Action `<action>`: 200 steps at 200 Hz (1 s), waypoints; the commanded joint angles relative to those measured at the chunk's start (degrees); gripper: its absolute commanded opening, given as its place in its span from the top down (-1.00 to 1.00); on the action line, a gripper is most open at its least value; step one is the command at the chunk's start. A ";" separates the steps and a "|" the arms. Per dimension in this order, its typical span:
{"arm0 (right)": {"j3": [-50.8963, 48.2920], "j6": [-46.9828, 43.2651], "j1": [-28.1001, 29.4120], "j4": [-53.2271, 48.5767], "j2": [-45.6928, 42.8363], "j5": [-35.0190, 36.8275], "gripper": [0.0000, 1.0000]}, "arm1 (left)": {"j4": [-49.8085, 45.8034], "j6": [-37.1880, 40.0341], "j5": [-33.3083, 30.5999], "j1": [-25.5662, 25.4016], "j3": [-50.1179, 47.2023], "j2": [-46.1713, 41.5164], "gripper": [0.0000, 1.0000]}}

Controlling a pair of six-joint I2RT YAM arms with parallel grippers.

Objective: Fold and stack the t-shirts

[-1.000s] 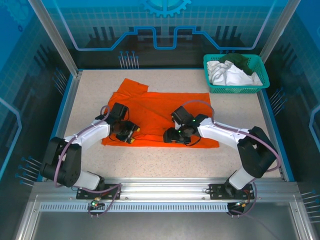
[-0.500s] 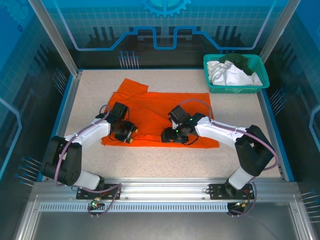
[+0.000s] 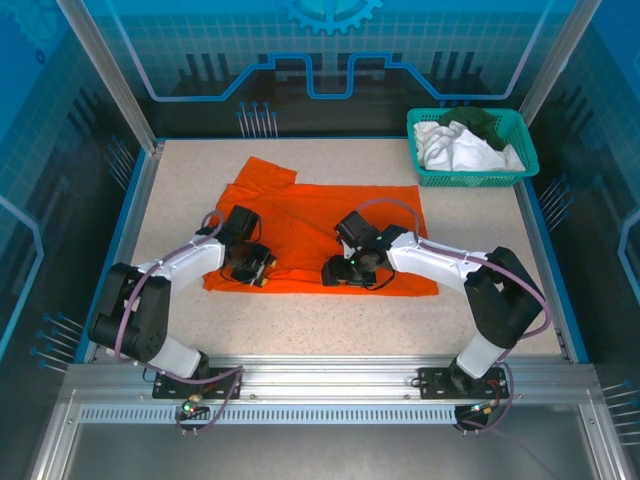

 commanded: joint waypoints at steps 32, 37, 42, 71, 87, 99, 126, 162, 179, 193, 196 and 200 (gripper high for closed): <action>1.74 -0.62 0.63 -1.55 0.57 -0.28 -0.27 | 0.98 -0.38 0.15 -0.60 -0.40 2.31 0.39; 1.71 -0.59 0.57 -1.54 0.56 -0.21 -0.27 | 0.95 -0.17 0.07 -0.60 -0.29 2.51 0.42; 1.66 -0.55 0.62 -1.54 0.56 -0.21 -0.27 | 0.85 -0.05 0.04 -0.60 -0.09 2.72 0.46; 1.66 -0.53 0.61 -1.69 0.47 -0.10 -0.26 | -0.12 1.31 -0.11 -0.65 0.85 3.67 0.61; 1.64 -0.53 0.59 -1.76 0.47 0.01 -0.26 | -1.60 2.82 -0.51 -0.76 1.94 4.24 0.73; 1.62 -0.53 0.58 -1.80 0.39 0.06 -0.26 | -3.70 4.77 -1.69 -1.02 3.44 4.58 0.81; 1.66 -0.53 0.60 -2.04 0.38 0.14 -0.26 | -7.74 9.51 -4.82 -1.39 7.23 5.37 0.96; 1.66 -0.62 0.57 -2.33 0.29 0.24 -0.25 | -11.38 15.63 -8.54 -2.18 12.64 7.76 1.00; 1.66 -0.70 0.64 -2.41 0.29 0.08 -0.24 | -11.78 17.51 -8.82 -2.78 14.69 9.24 1.00; 1.63 -0.69 0.57 -2.42 0.23 0.07 -0.24 | -12.62 19.10 -9.30 -3.37 16.74 10.84 1.00; 1.58 -0.63 0.58 -2.42 0.29 0.07 -0.23 | -12.80 19.44 -9.45 -3.60 17.25 11.11 1.00; 1.57 -0.62 0.56 -2.42 0.29 0.07 -0.24 | -13.08 19.87 -9.61 -3.80 17.85 11.62 1.00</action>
